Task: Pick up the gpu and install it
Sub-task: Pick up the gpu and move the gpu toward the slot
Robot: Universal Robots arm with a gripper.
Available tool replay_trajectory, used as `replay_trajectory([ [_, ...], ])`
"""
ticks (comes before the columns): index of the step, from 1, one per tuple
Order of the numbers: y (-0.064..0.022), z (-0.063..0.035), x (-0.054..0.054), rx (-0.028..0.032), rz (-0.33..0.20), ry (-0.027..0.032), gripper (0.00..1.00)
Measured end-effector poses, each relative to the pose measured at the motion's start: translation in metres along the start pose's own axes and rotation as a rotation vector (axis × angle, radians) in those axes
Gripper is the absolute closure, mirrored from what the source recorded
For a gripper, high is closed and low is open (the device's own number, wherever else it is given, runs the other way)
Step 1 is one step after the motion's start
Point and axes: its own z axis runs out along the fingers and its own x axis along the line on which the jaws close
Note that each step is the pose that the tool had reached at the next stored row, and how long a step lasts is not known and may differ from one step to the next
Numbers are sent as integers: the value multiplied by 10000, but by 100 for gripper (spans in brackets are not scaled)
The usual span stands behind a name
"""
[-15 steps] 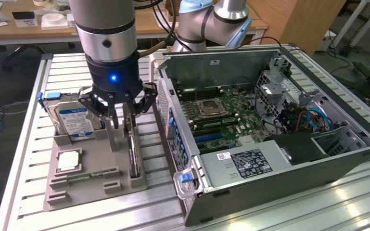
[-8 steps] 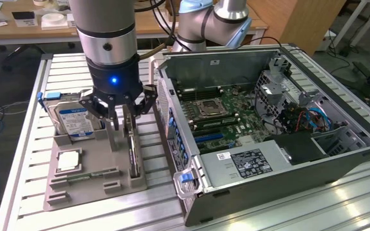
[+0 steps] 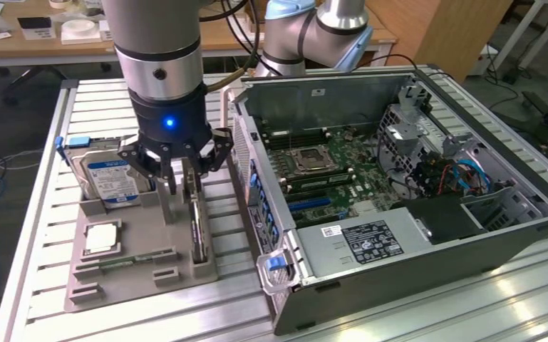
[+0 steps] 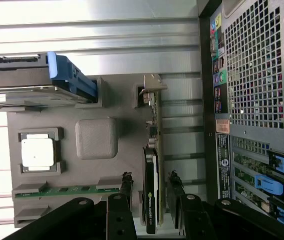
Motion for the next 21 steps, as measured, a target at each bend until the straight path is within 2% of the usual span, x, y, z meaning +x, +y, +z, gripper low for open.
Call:
replay_trajectory([
  [21, -6, 127, 3, 2, 0, 1, 58],
])
